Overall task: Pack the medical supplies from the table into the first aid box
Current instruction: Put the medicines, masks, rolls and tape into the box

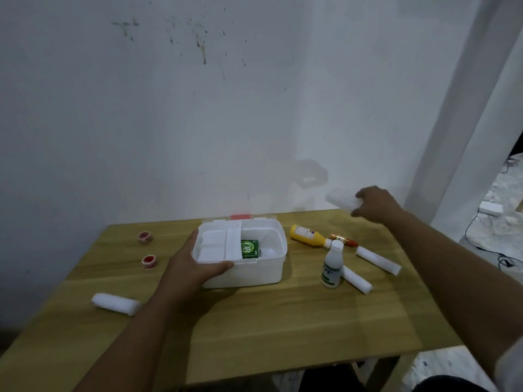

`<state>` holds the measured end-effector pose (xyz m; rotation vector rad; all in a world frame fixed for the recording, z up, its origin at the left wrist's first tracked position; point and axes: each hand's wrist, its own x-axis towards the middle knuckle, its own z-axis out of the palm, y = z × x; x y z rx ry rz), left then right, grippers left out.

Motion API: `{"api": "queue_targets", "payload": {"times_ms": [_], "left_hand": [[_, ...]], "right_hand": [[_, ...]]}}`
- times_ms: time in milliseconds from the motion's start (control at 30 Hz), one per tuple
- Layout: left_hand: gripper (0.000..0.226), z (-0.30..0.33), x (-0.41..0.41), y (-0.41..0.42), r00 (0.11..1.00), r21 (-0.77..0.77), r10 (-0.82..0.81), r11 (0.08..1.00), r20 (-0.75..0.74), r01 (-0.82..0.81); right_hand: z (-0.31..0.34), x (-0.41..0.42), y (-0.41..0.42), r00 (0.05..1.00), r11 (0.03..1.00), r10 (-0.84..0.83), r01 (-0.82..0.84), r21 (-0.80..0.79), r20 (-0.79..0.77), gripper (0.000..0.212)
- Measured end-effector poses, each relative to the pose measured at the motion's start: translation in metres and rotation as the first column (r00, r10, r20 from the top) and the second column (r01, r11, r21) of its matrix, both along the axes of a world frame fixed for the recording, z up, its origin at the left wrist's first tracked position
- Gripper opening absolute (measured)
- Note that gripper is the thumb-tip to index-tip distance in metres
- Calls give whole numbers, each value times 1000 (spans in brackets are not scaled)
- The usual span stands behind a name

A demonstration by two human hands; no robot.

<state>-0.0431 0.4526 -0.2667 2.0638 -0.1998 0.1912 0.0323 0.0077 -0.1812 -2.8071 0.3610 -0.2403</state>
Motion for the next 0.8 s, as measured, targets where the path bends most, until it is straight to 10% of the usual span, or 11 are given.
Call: {"api": "queue_targets", "payload": {"times_ms": [133,333,800], "left_hand": [[91,3,-4,-2,1000,-29,2,1000,4,-1],[95,2,-3,1,1000,-21,25,999,-1,-25],[100,-2,0,0,999,29,44,999,8,-44]], "right_hand": [[42,1,59,962,959,265,-271,81,71,69],[48,-14,154,783,803,575,-596,-21,-236,60],[-19,-15,226,768,767,618,-636,-86,-165,56]]}}
